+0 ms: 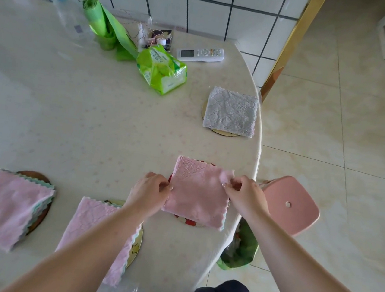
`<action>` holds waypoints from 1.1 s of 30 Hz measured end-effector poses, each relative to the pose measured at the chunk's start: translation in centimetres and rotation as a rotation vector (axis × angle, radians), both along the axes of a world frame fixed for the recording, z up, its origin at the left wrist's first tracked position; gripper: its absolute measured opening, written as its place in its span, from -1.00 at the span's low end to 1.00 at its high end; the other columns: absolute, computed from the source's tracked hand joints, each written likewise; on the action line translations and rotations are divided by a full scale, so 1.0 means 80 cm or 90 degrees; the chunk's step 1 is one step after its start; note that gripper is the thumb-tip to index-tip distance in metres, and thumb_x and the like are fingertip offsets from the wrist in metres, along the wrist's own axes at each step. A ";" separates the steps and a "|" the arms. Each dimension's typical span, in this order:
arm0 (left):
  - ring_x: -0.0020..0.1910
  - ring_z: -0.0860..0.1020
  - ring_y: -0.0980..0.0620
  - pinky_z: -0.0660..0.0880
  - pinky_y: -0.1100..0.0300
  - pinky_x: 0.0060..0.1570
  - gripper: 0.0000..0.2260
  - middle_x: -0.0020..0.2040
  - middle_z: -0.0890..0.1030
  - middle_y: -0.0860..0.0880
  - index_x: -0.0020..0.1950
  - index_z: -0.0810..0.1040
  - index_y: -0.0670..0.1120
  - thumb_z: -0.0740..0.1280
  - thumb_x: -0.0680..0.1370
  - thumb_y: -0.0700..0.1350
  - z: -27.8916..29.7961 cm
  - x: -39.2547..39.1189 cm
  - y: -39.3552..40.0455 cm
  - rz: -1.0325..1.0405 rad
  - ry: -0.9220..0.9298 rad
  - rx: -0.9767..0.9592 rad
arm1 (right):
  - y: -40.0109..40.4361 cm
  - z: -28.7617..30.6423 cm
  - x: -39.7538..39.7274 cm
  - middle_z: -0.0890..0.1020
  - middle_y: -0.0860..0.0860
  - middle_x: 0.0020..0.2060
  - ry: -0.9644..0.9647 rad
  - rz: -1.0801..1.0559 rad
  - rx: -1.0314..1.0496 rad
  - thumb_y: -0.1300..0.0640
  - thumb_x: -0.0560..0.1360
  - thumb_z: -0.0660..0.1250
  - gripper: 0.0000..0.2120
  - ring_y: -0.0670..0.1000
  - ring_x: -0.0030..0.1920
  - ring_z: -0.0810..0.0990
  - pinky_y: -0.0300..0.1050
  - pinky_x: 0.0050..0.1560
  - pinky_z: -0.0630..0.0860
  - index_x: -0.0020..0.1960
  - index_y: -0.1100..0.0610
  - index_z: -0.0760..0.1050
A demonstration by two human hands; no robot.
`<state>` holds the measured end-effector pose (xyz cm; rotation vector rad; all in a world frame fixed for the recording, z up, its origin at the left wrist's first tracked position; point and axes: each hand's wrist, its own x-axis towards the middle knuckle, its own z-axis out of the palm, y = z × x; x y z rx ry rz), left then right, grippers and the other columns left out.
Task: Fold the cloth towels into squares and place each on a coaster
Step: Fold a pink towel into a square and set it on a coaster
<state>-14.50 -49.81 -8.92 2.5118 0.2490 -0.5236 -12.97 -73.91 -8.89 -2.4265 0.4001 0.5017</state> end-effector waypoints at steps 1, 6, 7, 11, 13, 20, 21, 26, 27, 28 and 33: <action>-0.02 0.53 -0.04 0.47 0.09 0.00 -0.88 0.04 0.50 -0.01 -0.06 0.55 -0.02 0.24 0.53 -0.04 0.001 0.000 0.004 0.017 -0.003 -0.031 | 0.000 0.005 -0.006 0.54 -0.07 -0.05 -0.017 -0.023 0.013 -0.11 0.46 0.28 -0.77 -0.02 -0.11 0.54 -0.10 -0.19 0.47 0.02 0.00 0.47; -0.02 0.55 0.07 0.47 0.13 0.07 -0.92 -0.01 0.59 0.03 0.01 0.53 0.00 0.29 0.54 -0.12 0.029 -0.011 0.064 0.055 -0.069 -0.190 | 0.024 0.032 -0.062 0.51 -0.12 0.01 -0.161 -0.070 0.100 0.01 0.48 0.33 -0.79 -0.14 -0.02 0.51 -0.27 -0.13 0.40 0.10 0.00 0.48; -0.04 0.55 0.09 0.46 0.17 0.05 -0.92 -0.05 0.59 0.06 0.00 0.53 0.00 0.29 0.54 -0.13 0.035 -0.018 0.082 0.048 -0.079 -0.197 | 0.036 0.039 -0.076 0.52 -0.14 0.01 -0.170 -0.072 0.122 0.02 0.49 0.33 -0.79 -0.17 -0.02 0.52 -0.29 -0.12 0.41 0.11 0.01 0.49; -0.12 0.55 0.06 0.44 0.27 -0.08 -0.89 -0.16 0.58 0.12 -0.09 0.52 0.01 0.31 0.52 -0.21 0.040 -0.063 0.155 0.036 -0.099 -0.185 | 0.109 0.055 -0.140 0.60 -0.19 -0.09 -0.127 -0.076 0.201 0.09 0.49 0.34 -0.89 -0.30 -0.11 0.54 -0.44 -0.16 0.41 0.01 -0.01 0.53; -0.14 0.55 0.09 0.42 0.40 -0.14 -0.89 -0.15 0.58 0.09 -0.09 0.52 0.00 0.32 0.51 -0.22 0.035 -0.091 0.186 0.019 -0.093 -0.152 | 0.149 0.055 -0.170 0.62 -0.18 -0.12 -0.073 -0.060 0.237 0.11 0.48 0.35 -0.87 -0.27 -0.11 0.55 -0.37 -0.11 0.43 0.03 -0.01 0.53; -0.07 0.57 0.12 0.47 0.23 -0.08 -0.83 -0.05 0.59 0.07 0.06 0.50 0.01 0.37 0.48 -0.08 0.006 -0.158 0.253 0.008 -0.028 -0.121 | 0.240 0.022 -0.226 0.60 -0.19 -0.08 0.028 -0.056 0.185 0.02 0.49 0.32 -0.72 -0.17 -0.05 0.57 -0.27 -0.01 0.47 0.20 -0.01 0.50; -0.05 0.57 0.08 0.48 0.17 -0.05 -0.79 -0.05 0.60 0.07 0.09 0.50 -0.01 0.37 0.48 -0.04 0.003 -0.163 0.257 -0.006 -0.008 -0.118 | 0.249 0.020 -0.229 0.60 -0.18 -0.09 0.018 -0.069 0.173 0.01 0.49 0.32 -0.72 -0.15 -0.05 0.57 -0.29 -0.04 0.44 0.19 -0.01 0.51; 0.00 0.57 0.04 0.41 0.22 -0.10 -0.78 -0.03 0.63 0.05 0.07 0.56 -0.04 0.32 0.51 0.04 0.003 -0.166 0.265 -0.071 0.020 -0.081 | 0.277 0.017 -0.231 0.56 -0.10 -0.35 0.003 -0.131 0.092 -0.01 0.50 0.29 -0.84 -0.04 -0.26 0.53 -0.18 -0.30 0.37 -0.24 -0.01 0.50; -0.01 0.58 0.02 0.41 0.21 -0.13 -0.78 -0.03 0.63 0.03 0.06 0.57 -0.04 0.31 0.51 0.05 0.004 -0.163 0.264 -0.081 0.030 -0.073 | 0.280 0.016 -0.230 0.52 -0.07 -0.41 0.009 -0.142 0.079 -0.02 0.49 0.29 -0.76 -0.03 -0.32 0.50 -0.16 -0.34 0.34 -0.32 0.01 0.45; -0.03 0.58 0.01 0.42 0.20 -0.14 -0.78 -0.05 0.64 0.02 0.05 0.57 -0.03 0.30 0.51 0.06 0.005 -0.161 0.264 -0.089 0.040 -0.070 | 0.284 0.014 -0.228 0.48 -0.05 -0.46 0.018 -0.150 0.071 -0.02 0.49 0.29 -0.71 -0.04 -0.38 0.46 -0.14 -0.38 0.30 -0.37 0.04 0.40; -0.24 0.54 0.02 0.38 0.17 -0.29 -0.82 -0.33 0.52 0.08 -0.23 0.45 0.03 0.29 0.51 0.07 0.006 -0.151 0.261 -0.117 0.059 -0.060 | 0.290 0.015 -0.220 0.35 -0.07 -0.52 0.054 -0.200 0.085 0.02 0.48 0.30 -0.63 -0.05 -0.46 0.31 -0.16 -0.45 0.17 -0.44 0.06 0.28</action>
